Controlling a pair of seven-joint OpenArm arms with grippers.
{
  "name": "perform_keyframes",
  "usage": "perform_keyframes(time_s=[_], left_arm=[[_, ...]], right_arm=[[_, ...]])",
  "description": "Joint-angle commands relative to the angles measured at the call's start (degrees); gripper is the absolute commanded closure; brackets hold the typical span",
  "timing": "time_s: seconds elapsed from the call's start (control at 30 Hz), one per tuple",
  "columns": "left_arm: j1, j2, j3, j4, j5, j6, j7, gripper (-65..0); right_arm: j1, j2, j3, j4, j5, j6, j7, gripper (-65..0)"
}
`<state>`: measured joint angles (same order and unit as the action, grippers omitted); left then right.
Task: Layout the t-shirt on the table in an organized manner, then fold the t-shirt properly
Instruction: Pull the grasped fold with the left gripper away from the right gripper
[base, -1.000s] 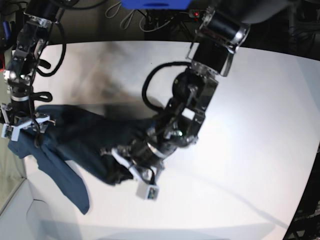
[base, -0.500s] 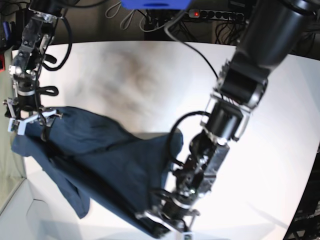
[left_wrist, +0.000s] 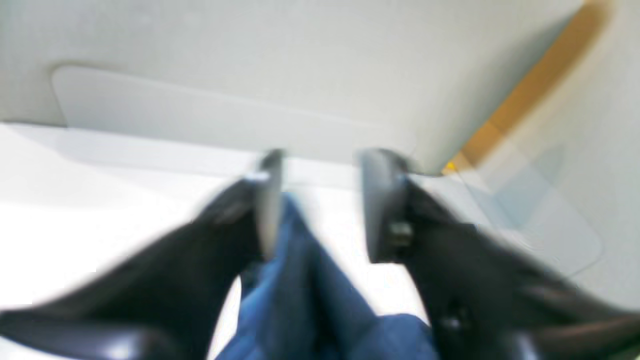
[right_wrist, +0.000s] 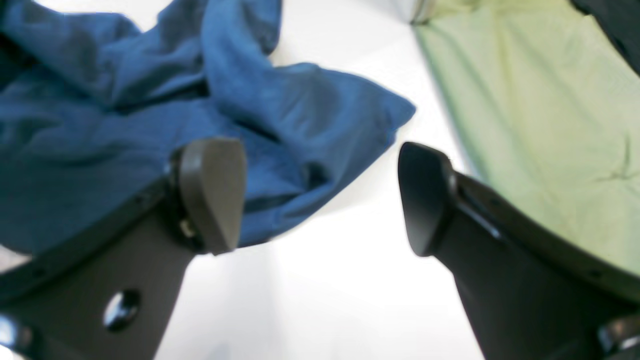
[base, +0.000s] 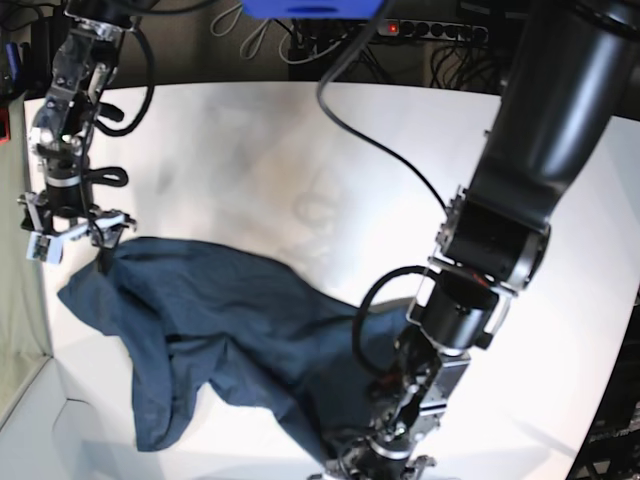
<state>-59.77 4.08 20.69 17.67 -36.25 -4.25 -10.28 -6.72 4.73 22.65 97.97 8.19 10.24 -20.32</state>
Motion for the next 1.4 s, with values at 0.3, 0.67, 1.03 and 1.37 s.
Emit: perform_keyframes(time_s=[0.3,0.67,1.03,1.37], left_arm=[[1.7,-5.6,-0.1,4.0,-0.5,-0.5,0.6,-65.0],[29.7,-18.4,-8.4,45.1,0.0,6.7,20.8,-65.0],[49.4,-16.9,-16.2,57.2,0.2,9.3,25.3,-65.0],[44.6,-12.5,-15.7,44.3,0.2,9.3,23.9,-65.0]], right_arm=[[-1.2,0.2,-4.3,1.9,0.3,0.0,1.8,-48.1],[-0.7,1.3,-10.0,1.5,0.3,0.0,1.9,-48.1],[-0.7,1.4,-10.1,1.3,0.3,0.0,1.9,-48.1],[-1.3,1.4,-9.7,1.3,0.3,0.0,1.9,-48.1]])
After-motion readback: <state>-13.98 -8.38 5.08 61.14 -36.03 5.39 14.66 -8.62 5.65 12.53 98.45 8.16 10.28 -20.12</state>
